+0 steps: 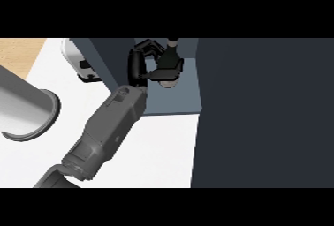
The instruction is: Pick up the wine, place it into the cabinet and close the cabinet
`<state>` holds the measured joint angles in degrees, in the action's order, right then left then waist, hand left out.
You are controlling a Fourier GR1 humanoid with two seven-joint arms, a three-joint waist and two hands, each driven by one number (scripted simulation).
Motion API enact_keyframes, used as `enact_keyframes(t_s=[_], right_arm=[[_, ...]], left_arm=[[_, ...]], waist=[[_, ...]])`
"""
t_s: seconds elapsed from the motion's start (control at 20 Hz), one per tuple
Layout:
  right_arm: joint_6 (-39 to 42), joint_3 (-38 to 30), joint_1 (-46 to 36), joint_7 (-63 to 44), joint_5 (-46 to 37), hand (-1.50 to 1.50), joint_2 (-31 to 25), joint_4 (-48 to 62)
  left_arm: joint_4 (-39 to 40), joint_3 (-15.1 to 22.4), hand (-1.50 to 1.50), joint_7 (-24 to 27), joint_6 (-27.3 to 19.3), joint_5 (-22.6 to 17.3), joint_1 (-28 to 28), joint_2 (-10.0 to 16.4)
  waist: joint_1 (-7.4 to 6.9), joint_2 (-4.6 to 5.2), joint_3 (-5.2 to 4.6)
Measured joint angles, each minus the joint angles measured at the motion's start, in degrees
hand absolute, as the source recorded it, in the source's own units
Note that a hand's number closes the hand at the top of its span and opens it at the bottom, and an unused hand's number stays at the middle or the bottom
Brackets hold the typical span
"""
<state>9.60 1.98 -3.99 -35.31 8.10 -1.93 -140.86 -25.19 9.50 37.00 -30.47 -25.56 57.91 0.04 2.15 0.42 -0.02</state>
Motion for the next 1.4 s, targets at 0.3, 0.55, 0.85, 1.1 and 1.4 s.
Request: enact_keyframes(t_s=[0.3, 0.55, 0.85, 1.1, 1.4], right_arm=[[0.9, -0.7, 0.3, 0.2, 0.3, -1.50, -0.4, 0.1], [1.2, -0.3, 0.7, 1.2, 0.3, -1.50, 0.1, 0.3], [1.4, 1.1, 1.8, 1.5, 0.3, -1.50, 0.8, 0.3], [1.9, 0.9, 1.8, 2.5, 0.3, -1.50, 0.8, 0.6], [1.3, 1.9, 0.7, 2.2, 0.0, -1.50, 1.2, 0.8]], left_arm=[[6.2, -3.1, 1.50, 2.1, 1.2, -1.0, 4.1, 0.1], [8.8, -6.3, 1.50, 3.2, 3.7, -3.7, 4.9, -0.1], [11.8, -9.5, 1.50, 3.7, 6.2, -5.5, 6.5, 0.0], [14.1, -10.8, 1.50, 5.2, 6.8, -5.7, 7.5, 0.0], [16.7, -11.0, -1.50, 6.7, 6.5, -5.0, 7.6, 0.0]], waist=[[0.48, 0.23, 0.01], [0.81, 0.35, 0.03], [1.08, 0.42, 0.05], [1.23, 0.50, 0.07], [1.47, 0.59, 0.09]])
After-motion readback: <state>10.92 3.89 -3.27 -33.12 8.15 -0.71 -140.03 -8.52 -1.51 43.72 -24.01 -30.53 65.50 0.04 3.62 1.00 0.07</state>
